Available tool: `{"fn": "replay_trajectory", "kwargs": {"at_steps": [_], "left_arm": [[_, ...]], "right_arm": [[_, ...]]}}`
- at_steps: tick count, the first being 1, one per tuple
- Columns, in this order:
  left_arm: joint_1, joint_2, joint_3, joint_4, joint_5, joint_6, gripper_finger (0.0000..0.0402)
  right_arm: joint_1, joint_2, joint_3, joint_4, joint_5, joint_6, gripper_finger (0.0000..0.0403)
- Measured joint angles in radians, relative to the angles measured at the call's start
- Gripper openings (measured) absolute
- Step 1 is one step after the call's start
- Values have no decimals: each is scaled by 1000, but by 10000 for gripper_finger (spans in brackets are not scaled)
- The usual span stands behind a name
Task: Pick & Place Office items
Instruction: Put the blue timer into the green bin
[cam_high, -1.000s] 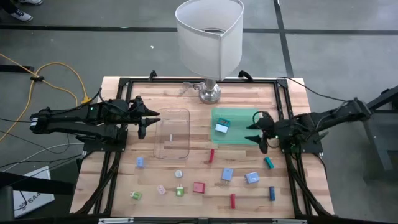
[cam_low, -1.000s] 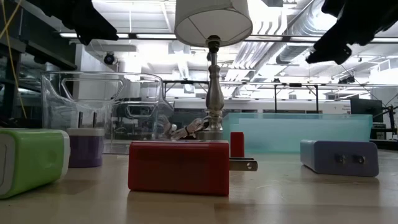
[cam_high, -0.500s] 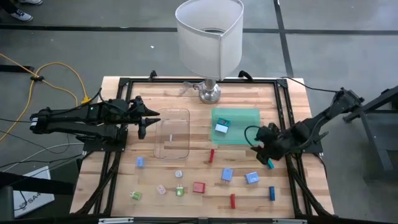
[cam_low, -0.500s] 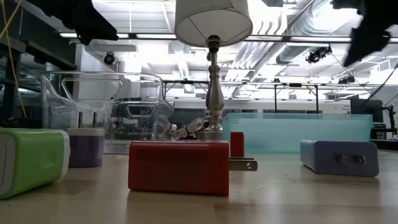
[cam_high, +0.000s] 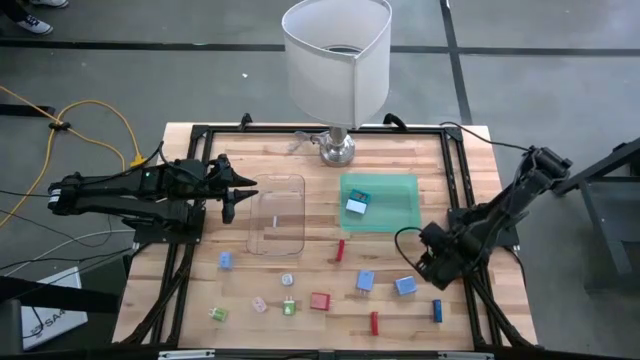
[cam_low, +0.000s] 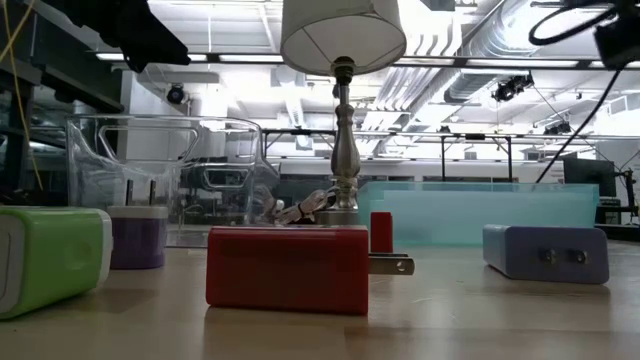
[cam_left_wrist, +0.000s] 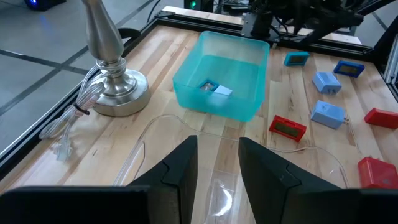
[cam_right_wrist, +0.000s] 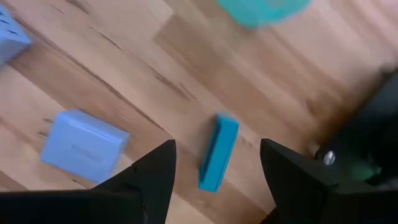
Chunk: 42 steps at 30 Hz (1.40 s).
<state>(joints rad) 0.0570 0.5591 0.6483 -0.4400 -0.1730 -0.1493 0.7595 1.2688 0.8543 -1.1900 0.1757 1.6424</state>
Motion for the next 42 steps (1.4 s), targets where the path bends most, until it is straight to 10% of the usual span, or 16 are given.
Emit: {"fn": "replay_trajectory", "kwargs": {"at_steps": [16,42], "left_arm": [[0,0,0,0,0,0,110],[0,0,0,0,0,0,110]], "right_arm": [[151,196,0,77,-80,317,221],[119,243,-86,183,-127,303,206]]}}
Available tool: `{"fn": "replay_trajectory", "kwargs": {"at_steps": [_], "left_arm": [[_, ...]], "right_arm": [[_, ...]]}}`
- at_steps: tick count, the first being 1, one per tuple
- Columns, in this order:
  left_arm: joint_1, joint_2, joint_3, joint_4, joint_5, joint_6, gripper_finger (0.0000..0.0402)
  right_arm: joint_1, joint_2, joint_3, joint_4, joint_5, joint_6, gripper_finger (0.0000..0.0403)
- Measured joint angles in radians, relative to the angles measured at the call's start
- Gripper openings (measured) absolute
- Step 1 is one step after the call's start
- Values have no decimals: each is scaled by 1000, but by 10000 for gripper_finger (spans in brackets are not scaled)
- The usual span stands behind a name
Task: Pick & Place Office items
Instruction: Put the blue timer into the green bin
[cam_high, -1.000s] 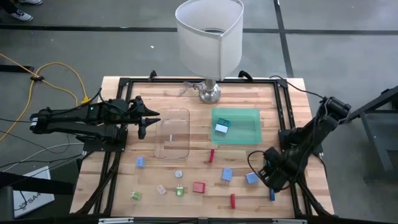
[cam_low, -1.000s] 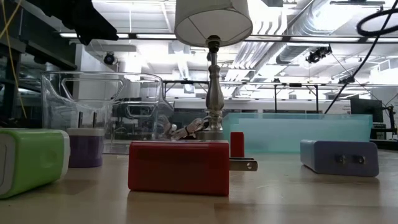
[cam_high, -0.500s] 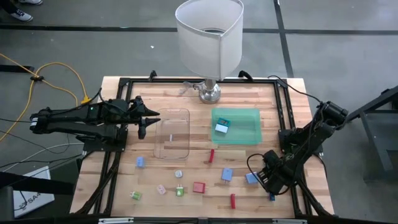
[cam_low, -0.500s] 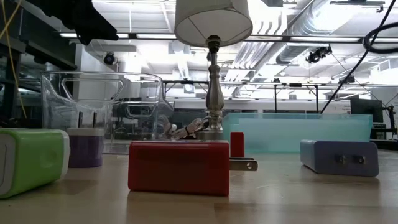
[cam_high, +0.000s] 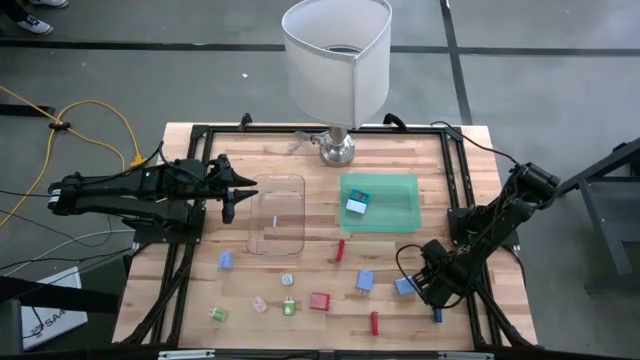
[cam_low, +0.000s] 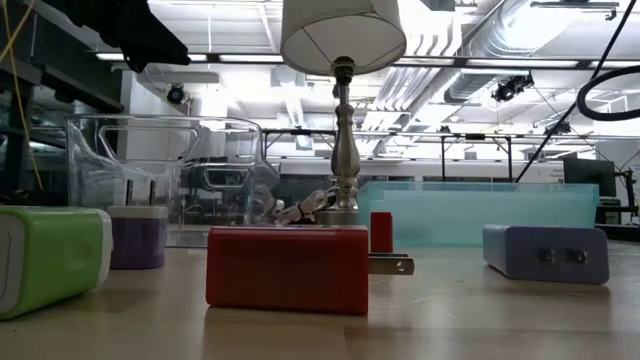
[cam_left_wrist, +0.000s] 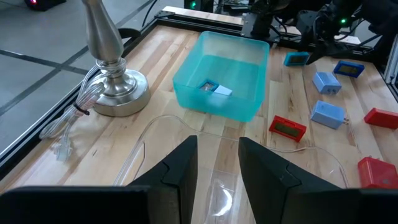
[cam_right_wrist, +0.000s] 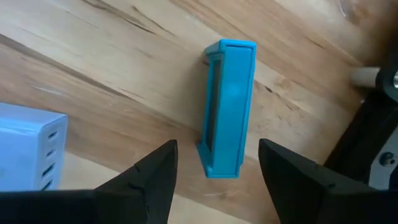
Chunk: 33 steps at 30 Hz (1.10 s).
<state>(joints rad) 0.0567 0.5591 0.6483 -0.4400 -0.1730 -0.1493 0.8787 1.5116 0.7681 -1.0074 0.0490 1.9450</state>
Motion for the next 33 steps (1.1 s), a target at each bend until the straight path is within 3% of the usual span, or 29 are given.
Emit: {"fn": "replay_trajectory", "kwargs": {"at_steps": [14,33], "left_arm": [[0,0,0,0,0,0,110],[0,0,0,0,0,0,110]], "right_arm": [[0,0,0,-9,3,0,115],[0,-1,1,-10,26,-1,68]]}}
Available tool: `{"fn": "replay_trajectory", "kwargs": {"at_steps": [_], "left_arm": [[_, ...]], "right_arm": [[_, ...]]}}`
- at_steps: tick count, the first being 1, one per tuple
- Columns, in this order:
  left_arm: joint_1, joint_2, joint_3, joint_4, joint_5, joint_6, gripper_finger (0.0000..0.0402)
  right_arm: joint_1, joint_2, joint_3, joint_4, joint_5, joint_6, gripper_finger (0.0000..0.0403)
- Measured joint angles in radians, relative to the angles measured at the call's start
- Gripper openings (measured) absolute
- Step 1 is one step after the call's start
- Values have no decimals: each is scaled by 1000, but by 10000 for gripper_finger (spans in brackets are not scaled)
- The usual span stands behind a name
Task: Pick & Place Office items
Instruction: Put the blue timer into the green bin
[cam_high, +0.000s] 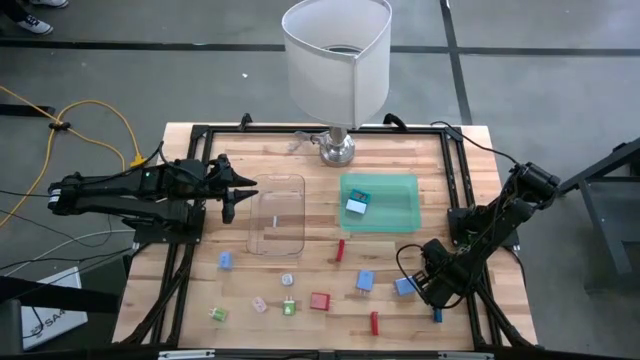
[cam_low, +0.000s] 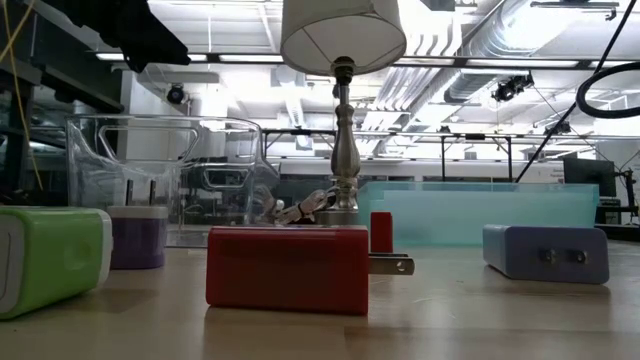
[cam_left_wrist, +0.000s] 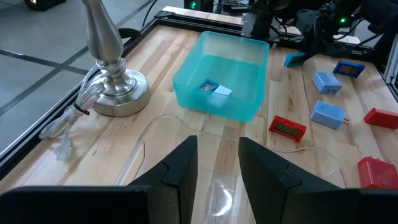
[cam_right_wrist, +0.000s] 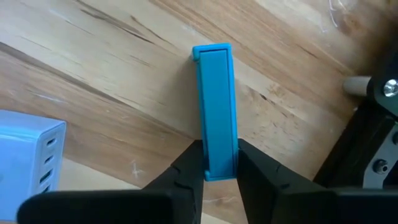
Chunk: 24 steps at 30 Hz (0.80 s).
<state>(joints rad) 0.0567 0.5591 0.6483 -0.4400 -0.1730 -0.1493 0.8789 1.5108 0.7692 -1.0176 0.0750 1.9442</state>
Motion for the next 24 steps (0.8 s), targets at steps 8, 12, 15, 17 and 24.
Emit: {"fn": "replay_trajectory", "kwargs": {"at_steps": [8,12,15,17,24], "left_arm": [[0,0,0,0,0,0,110],[0,0,0,0,0,0,110],[0,0,0,0,0,0,110],[0,0,0,0,0,0,110],[0,0,0,0,0,0,110]], "right_arm": [[0,-3,0,0,2,-13,67],[0,-43,13,-19,11,-36,67],[0,-87,45,-67,51,-57,66],[-3,-120,67,-95,83,-83,66],[-58,-230,110,-104,241,-228,66]]}}
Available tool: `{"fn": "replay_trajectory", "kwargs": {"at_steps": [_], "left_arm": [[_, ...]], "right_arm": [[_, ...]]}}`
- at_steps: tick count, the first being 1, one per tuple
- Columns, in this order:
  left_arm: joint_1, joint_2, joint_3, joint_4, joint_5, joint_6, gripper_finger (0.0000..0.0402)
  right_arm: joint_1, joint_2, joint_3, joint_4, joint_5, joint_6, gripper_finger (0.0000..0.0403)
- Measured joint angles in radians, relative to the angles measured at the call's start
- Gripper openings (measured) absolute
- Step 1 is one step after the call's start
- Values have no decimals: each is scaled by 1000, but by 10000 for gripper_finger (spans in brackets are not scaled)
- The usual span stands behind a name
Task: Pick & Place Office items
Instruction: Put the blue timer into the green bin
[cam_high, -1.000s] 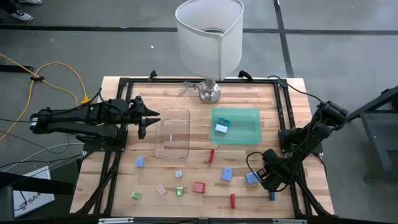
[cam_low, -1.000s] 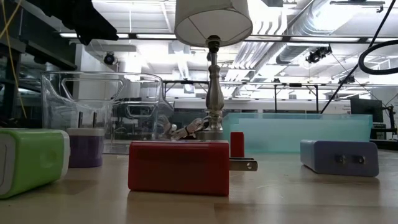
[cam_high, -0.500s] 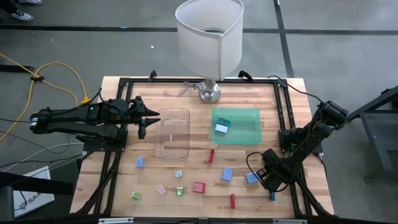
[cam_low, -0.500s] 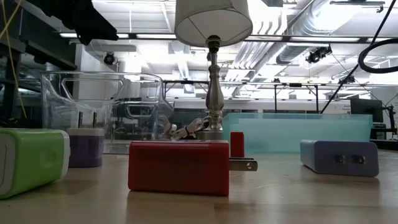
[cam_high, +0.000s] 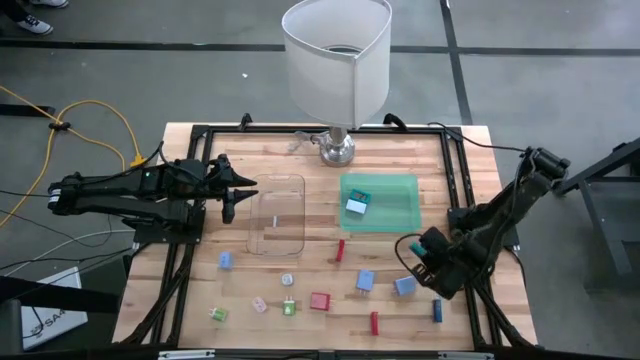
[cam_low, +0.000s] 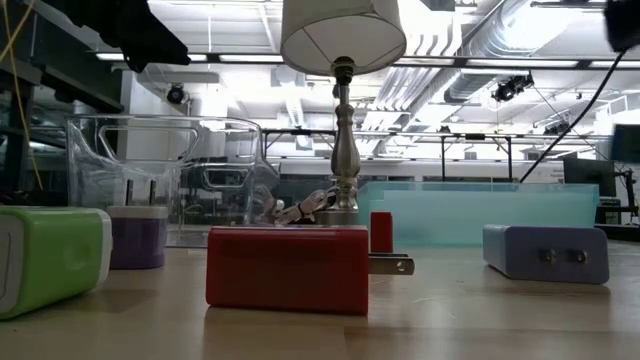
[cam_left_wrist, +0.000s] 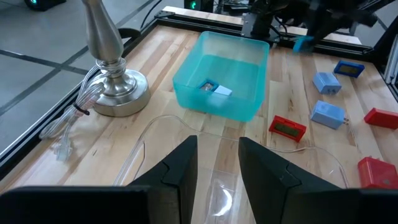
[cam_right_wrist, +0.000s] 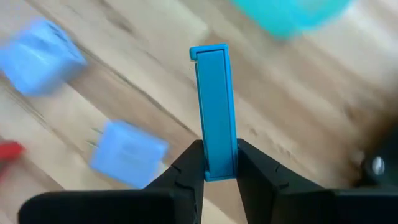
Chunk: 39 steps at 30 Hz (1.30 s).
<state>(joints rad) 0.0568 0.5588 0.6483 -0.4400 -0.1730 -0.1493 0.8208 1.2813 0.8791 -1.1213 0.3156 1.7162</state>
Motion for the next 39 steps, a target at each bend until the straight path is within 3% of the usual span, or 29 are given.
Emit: {"fn": "replay_trajectory", "kwargs": {"at_steps": [6,13,24,31,39], "left_arm": [[0,0,0,0,0,0,110],[0,0,0,0,0,0,110],[0,0,0,0,0,0,110],[0,0,0,0,0,0,110],[0,0,0,0,0,0,110]], "right_arm": [[-144,-64,0,10,76,-193,66],[-399,-76,0,128,111,-519,66],[-871,-50,0,254,-50,-982,66],[-985,21,0,297,-128,-1092,66],[-1016,121,-1,345,-140,-1092,66]]}}
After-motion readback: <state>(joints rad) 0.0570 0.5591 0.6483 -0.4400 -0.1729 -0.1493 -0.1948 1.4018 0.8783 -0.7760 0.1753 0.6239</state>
